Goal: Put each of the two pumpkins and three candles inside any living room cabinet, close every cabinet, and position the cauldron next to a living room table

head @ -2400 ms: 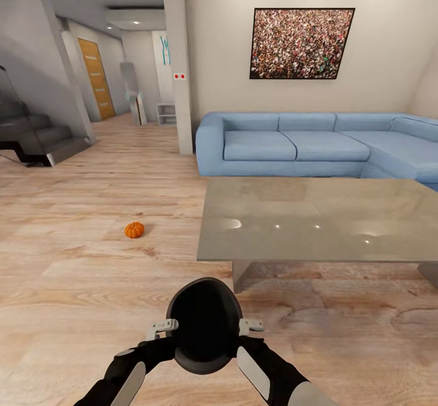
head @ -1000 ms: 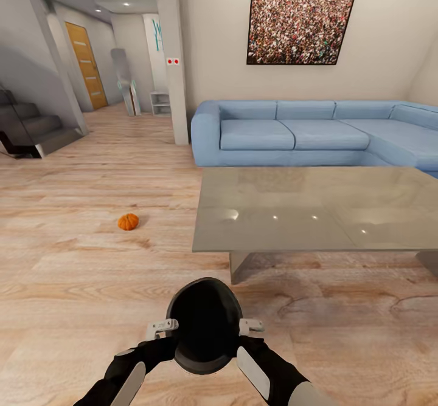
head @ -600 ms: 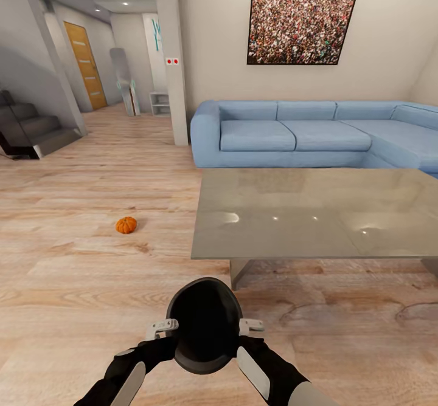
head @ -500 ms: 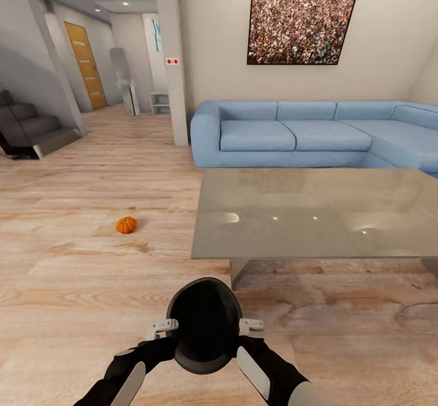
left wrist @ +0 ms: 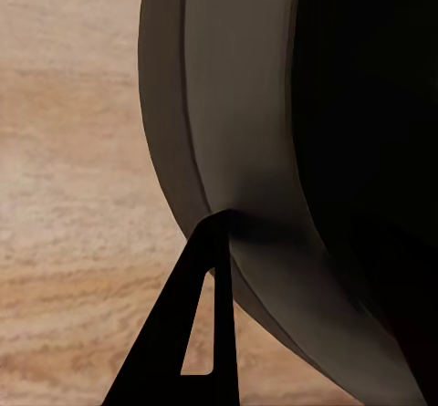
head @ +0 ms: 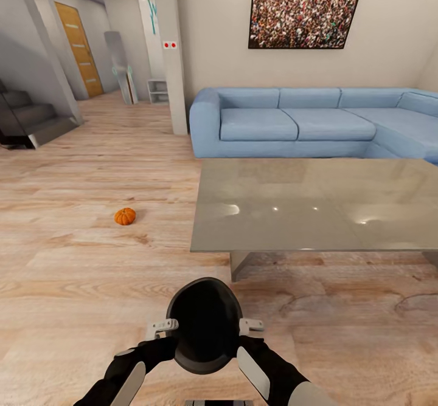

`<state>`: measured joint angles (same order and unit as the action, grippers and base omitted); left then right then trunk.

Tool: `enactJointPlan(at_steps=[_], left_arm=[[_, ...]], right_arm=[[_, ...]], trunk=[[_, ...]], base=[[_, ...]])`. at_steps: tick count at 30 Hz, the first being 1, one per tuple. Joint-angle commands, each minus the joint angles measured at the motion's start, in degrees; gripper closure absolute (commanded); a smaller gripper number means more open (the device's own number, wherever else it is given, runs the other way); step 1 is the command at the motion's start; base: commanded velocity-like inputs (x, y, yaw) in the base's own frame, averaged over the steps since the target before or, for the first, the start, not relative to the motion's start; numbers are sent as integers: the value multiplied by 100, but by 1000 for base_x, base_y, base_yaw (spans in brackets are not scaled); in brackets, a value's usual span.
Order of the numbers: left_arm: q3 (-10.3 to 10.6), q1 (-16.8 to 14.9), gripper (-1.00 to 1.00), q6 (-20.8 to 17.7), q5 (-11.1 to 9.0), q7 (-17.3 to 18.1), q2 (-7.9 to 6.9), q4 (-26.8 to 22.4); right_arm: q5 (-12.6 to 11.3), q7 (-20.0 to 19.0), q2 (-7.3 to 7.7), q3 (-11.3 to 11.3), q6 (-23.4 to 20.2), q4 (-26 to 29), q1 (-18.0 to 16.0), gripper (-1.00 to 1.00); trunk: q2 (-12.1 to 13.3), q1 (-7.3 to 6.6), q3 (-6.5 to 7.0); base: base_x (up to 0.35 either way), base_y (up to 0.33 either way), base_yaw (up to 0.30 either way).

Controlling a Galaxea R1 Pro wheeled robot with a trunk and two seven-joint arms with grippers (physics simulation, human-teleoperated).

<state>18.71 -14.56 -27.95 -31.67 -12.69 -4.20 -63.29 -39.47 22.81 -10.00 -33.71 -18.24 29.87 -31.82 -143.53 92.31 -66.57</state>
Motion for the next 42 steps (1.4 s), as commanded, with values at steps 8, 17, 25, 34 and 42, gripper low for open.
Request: enactJointPlan(at_steps=[8, 17, 25, 34, 42], left_arm=[[19, -3, 100, 18, -475, 4, 45, -17], [19, -3, 100, 11, -472, -3, 47, -17], [19, -3, 100, 1, -472, -5, 51, -17], [19, -3, 100, 17, -472, -5, 50, -17], [19, -3, 100, 1, -472, -5, 51, -17]], right_arm=[[62, 38, 0, 59, 136, 19, -8, 100], [62, 35, 0, 58, 136, 19, -8, 100], [62, 35, 0, 58, 136, 19, -8, 100], [64, 36, 0, 57, 136, 19, -8, 100], [65, 37, 0, 57, 136, 19, -8, 100]], trunk=[[-3, -2, 7], [-3, -2, 19], [-3, -2, 19], [-3, -2, 19], [-11, 14, -114]], base=[[0, 0, -48], [118, 0, -51], [70, 0, -1], [18, 0, 0], [0, 0, 0]])
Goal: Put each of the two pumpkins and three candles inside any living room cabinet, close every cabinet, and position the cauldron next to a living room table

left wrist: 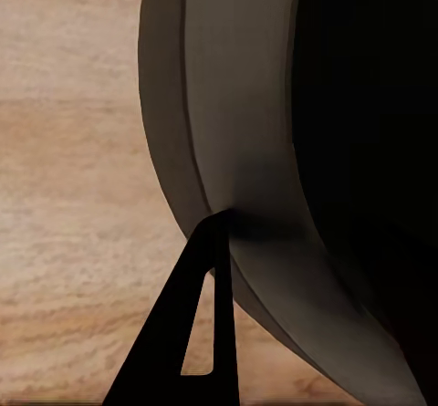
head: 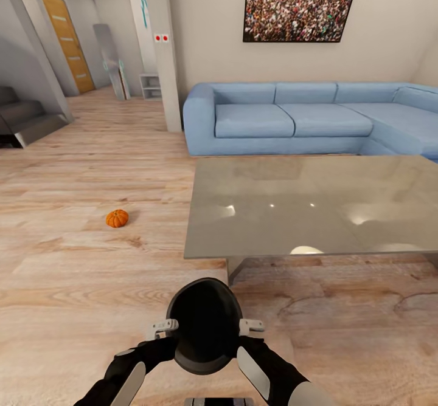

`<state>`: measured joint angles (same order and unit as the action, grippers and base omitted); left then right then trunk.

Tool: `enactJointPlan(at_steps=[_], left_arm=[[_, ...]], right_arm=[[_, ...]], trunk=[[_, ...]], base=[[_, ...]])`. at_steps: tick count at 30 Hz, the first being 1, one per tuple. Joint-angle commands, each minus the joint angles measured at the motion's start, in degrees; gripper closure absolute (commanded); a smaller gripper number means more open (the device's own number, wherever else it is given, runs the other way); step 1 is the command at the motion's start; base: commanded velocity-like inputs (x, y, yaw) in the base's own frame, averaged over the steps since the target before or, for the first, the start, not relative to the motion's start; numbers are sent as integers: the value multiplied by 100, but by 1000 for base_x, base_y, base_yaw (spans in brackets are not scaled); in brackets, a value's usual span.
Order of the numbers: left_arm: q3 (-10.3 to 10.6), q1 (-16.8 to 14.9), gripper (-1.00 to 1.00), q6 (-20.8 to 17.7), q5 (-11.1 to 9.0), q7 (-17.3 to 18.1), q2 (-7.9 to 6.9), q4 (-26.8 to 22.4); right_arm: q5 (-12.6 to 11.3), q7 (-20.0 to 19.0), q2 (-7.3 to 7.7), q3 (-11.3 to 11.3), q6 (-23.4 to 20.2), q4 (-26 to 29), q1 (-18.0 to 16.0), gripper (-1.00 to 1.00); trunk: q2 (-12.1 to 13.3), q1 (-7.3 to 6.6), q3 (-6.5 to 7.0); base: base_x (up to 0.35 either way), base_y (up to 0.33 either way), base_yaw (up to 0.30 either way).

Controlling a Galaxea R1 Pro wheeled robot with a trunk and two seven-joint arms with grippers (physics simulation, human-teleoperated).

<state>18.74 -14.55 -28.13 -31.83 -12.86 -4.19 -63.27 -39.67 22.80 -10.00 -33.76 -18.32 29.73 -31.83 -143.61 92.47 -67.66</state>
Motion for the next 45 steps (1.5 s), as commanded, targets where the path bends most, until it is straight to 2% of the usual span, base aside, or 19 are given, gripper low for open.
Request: enactJointPlan(at_steps=[1, 9, 14, 17, 32, 33, 34, 45], left_arm=[[15, -4, 100, 18, -455, 12, 49, -19], [15, -4, 100, 18, -457, 12, 50, -19], [15, -4, 100, 18, -459, 13, 50, -19], [15, -4, 100, 18, -458, 12, 50, -19], [15, -4, 100, 18, -464, 12, 50, -19], [15, -4, 100, 21, -464, 12, 50, -19], [15, -4, -100, 32, -464, 15, 50, -19], [13, -4, -100, 43, -463, 12, 56, -19]], right_arm=[[85, 39, 0, 63, 144, 32, -8, 100], [65, 40, 0, 70, 152, 32, -8, 100], [48, 41, 0, 71, 153, 32, -8, 100], [47, 41, 0, 71, 153, 32, -8, 100], [69, 40, 0, 71, 153, 32, -8, 100], [71, 40, 0, 71, 153, 32, -8, -100], [76, 41, 0, 71, 153, 32, -8, -100], [56, 41, 0, 71, 150, 32, -8, -100]], trunk=[[-4, 0, -27], [-15, 21, -204], [-15, 21, -204], [-19, 29, -271], [-19, 29, -271], [-19, 29, -271], [-19, 29, -271], [-19, 29, -271]], base=[[0, 0, 0], [0, 0, 0], [0, 0, 0], [0, 0, 0], [0, 0, 0], [0, 0, 0], [0, 0, 0], [0, 0, 0]])
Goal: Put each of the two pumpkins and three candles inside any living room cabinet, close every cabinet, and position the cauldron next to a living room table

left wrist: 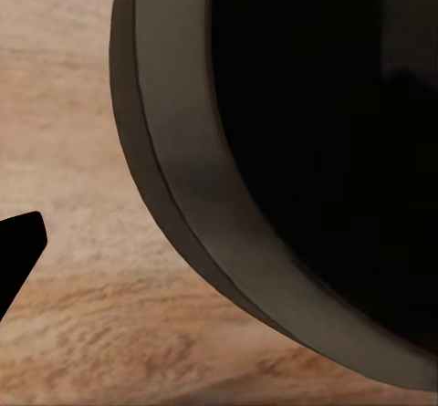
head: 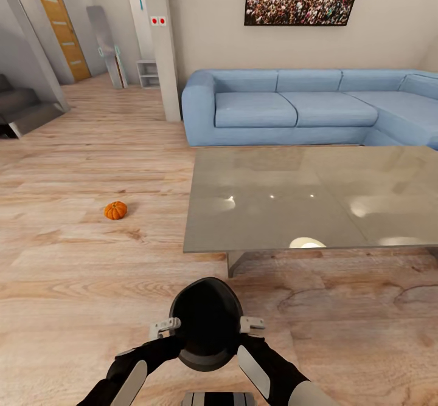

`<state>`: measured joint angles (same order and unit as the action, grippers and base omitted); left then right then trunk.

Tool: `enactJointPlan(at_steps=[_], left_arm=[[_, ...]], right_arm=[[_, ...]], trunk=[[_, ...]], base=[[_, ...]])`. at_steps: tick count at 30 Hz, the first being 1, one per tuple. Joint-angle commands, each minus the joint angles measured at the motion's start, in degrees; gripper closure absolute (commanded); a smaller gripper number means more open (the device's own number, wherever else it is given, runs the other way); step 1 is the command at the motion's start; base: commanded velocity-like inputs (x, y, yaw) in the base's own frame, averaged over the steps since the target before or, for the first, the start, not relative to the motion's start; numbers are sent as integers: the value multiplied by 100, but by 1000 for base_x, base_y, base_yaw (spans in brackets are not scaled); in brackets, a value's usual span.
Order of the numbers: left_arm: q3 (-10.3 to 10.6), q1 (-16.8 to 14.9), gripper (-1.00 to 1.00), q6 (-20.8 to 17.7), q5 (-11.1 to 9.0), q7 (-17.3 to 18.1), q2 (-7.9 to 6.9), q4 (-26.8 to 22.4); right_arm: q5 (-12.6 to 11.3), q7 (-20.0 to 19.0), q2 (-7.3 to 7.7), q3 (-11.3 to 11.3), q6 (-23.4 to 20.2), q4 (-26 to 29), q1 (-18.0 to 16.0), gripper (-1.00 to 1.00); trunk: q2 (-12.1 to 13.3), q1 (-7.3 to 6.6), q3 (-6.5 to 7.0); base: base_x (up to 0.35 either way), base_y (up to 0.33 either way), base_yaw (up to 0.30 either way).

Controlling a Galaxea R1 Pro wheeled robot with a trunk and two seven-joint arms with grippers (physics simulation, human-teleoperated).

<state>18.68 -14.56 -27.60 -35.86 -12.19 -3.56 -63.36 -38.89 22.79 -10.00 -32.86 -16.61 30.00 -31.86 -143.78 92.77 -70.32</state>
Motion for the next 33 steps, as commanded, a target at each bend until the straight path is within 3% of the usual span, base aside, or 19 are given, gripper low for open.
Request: enactJointPlan(at_steps=[1, 29, 33], left_arm=[[17, -3, -100, -12, -61, -55, -6, -9], [7, -3, -100, -579, -88, -107, -11, -420], [-109, -3, -100, -708, -88, -107, -26, -512]], right_arm=[[-25, 40, 0, -18, -19, 5, -4, -100], [-48, 46, 0, -8, -35, 32, -4, -100], [-53, 55, 0, 1, -33, 37, -4, -100]], trunk=[[-1, -4, 18], [37, -76, 638], [42, -86, 726]], base=[[0, 0, 0], [-45, 0, 0], [-113, 0, 0]])
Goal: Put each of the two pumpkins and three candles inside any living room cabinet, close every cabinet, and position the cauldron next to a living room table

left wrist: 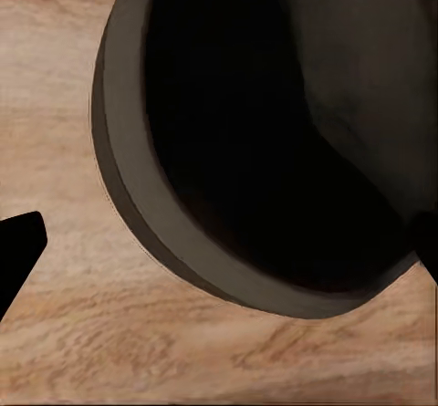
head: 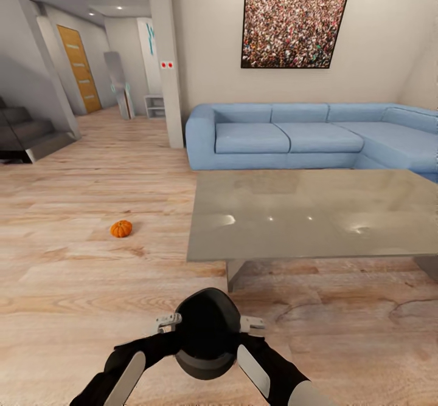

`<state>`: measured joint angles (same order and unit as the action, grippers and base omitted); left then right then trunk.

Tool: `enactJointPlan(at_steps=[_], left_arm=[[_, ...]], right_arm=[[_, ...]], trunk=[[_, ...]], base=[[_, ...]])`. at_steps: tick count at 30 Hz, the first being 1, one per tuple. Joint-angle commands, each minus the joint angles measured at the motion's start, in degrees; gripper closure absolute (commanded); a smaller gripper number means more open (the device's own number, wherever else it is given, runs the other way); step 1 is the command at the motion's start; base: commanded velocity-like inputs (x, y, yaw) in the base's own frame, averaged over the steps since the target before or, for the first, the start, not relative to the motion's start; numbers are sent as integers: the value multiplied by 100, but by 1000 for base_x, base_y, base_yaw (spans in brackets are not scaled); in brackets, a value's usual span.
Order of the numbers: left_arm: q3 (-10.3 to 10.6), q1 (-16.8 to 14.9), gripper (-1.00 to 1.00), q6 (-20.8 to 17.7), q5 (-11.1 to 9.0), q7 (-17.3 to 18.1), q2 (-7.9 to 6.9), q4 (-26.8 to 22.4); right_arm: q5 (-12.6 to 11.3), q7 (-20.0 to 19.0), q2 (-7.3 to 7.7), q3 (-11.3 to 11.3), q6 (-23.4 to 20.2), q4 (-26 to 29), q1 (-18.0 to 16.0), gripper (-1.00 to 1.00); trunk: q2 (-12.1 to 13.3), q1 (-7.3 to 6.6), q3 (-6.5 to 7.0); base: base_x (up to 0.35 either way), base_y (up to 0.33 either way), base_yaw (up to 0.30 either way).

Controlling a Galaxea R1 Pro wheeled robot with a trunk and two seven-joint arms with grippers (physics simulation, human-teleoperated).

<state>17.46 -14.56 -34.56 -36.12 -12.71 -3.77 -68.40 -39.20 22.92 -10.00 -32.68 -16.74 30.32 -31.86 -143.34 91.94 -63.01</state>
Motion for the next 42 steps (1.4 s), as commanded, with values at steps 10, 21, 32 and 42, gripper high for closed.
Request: enactJointPlan(at_steps=[10, 21, 32, 42], left_arm=[[-661, -3, -100, -707, -40, -47, -104, -248], [-1207, -3, -100, -1551, -30, -47, -248, -664], [-1480, -3, -100, -1649, -13, -47, -273, -684], [-1483, -3, -100, -1724, -9, -47, -274, -684]], right_arm=[[-26, 69, 0, -2, -51, 37, -4, -100], [-26, 100, 0, 216, -299, 293, -11, -100], [-17, 122, 0, 334, -805, 698, -2, -100], [-2, 132, 0, 339, -1070, 1012, 83, -100]], trunk=[[51, -49, 213], [492, -291, 410], [934, -532, 608], [1335, -752, 787]], base=[[-53, 0, 0], [-24, 0, 0], [-299, 0, 0], [-76, 0, 0]])
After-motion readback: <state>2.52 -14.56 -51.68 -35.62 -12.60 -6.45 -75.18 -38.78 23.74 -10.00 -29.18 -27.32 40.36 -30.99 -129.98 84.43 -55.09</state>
